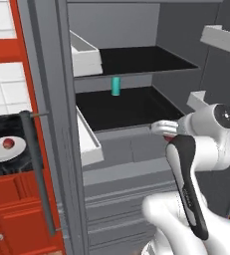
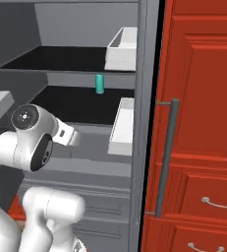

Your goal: Pick the two apples from the fridge and place them on the plate next to the blender to make a fruit smoothie.

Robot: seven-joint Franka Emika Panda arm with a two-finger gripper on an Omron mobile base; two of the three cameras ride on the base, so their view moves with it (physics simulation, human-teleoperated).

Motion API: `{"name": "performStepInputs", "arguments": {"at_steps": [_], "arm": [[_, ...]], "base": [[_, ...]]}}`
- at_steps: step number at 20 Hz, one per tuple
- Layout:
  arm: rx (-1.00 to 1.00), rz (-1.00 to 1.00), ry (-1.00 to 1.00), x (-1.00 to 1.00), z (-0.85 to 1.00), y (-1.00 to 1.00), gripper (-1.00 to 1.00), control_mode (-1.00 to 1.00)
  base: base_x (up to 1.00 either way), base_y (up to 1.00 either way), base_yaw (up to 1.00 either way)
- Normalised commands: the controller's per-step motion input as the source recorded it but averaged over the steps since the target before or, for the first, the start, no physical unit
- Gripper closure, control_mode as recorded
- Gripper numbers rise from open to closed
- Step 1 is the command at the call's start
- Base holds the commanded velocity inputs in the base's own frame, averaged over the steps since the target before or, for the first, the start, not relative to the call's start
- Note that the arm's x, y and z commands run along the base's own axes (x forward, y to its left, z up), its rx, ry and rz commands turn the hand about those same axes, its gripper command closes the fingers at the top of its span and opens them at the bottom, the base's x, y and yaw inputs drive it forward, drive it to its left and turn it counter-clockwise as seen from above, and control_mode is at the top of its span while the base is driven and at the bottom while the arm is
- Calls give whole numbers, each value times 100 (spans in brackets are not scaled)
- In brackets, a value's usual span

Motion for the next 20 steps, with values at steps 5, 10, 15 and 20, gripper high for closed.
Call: {"name": "performStepInputs", "arguments": {"at_steps": [5,10,15,20], "arm": [[0,0,0,0,0,0,100,100],[0,0,0,0,0,0,100,100],[0,0,0,0,0,0,100,100],[0,0,0,0,0,0,100,100]], "base": [[-100,6,-1],[-99,47,-2],[-62,96,0],[-2,100,16]]}}
